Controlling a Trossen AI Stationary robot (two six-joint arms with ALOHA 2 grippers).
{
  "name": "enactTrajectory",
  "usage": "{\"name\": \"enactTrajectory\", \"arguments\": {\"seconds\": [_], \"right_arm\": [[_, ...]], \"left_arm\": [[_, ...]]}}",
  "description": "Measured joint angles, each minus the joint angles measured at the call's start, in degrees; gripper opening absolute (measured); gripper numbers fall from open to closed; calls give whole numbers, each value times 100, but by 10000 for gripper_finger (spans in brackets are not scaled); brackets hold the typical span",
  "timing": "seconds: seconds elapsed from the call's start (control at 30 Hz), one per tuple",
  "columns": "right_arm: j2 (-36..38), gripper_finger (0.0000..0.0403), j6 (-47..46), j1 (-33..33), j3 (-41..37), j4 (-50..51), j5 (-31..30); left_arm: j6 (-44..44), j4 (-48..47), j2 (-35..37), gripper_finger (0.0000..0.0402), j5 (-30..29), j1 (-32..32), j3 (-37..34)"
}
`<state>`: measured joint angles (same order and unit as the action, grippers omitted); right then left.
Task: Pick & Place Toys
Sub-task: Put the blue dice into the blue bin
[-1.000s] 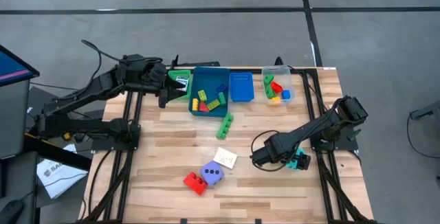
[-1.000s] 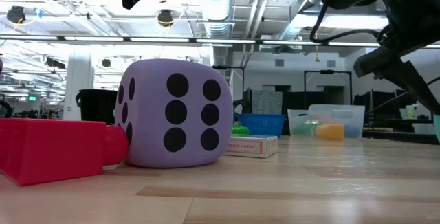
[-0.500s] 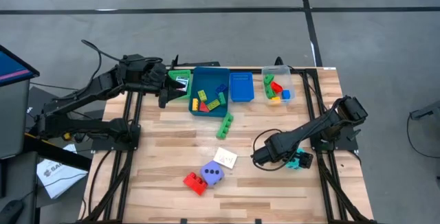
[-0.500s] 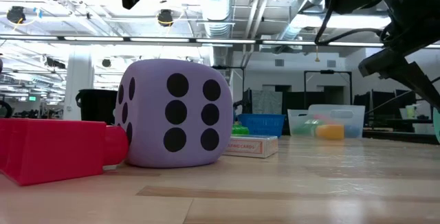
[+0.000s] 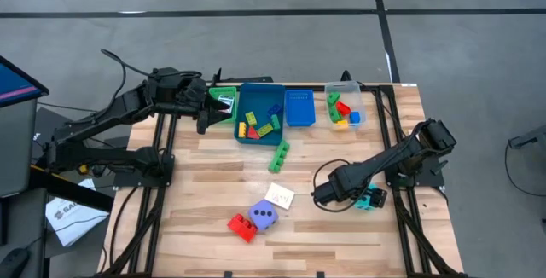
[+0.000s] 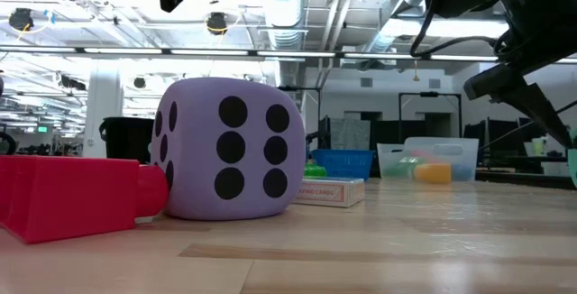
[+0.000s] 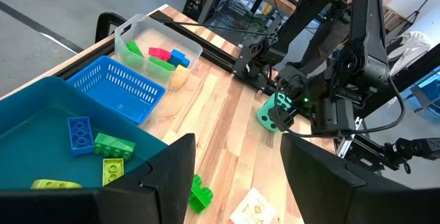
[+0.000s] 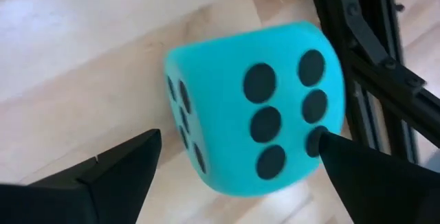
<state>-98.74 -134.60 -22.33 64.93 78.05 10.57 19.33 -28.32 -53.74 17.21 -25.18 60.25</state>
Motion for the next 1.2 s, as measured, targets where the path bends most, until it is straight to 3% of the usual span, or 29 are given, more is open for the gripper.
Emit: {"name": "enactTrajectory", "arguments": {"seconds": [0.33, 0.83, 0.97, 1.2], "right_arm": [[0, 384, -94, -7, 4, 318, -776], [-31, 384, -242, -607, 294, 424, -906], [-555, 384, -292, -939, 857, 772, -896], [-2123, 384, -303, -1558, 2566, 1132, -898]], "left_arm": [[0, 0, 0, 208, 0, 1, 0], [0, 0, 0, 208, 0, -1, 0], [-2, -2, 0, 208, 0, 1, 0], [-133, -1, 0, 208, -3, 1, 0]]}}
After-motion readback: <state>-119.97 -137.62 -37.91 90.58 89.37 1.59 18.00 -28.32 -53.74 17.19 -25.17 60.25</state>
